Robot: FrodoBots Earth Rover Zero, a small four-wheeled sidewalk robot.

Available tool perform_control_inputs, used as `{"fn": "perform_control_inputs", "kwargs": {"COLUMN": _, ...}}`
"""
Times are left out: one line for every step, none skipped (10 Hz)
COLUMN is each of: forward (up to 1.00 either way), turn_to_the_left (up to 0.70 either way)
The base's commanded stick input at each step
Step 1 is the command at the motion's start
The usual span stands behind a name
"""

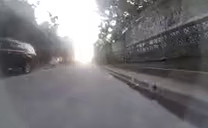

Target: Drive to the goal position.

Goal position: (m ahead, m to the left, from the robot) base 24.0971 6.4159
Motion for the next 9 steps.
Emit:
{"fn": "perform_control_inputs", "kwargs": {"forward": 1.00, "turn_to_the_left": 0.01}}
{"fn": "perform_control_inputs", "kwargs": {"forward": 1.00, "turn_to_the_left": 0.01}}
{"fn": "perform_control_inputs", "kwargs": {"forward": 1.00, "turn_to_the_left": 0.01}}
{"fn": "perform_control_inputs", "kwargs": {"forward": 1.00, "turn_to_the_left": 0.01}}
{"fn": "perform_control_inputs", "kwargs": {"forward": 1.00, "turn_to_the_left": 0.01}}
{"fn": "perform_control_inputs", "kwargs": {"forward": 1.00, "turn_to_the_left": 0.01}}
{"fn": "perform_control_inputs", "kwargs": {"forward": 1.00, "turn_to_the_left": 0.01}}
{"fn": "perform_control_inputs", "kwargs": {"forward": 1.00, "turn_to_the_left": 0.01}}
{"fn": "perform_control_inputs", "kwargs": {"forward": 1.00, "turn_to_the_left": 0.01}}
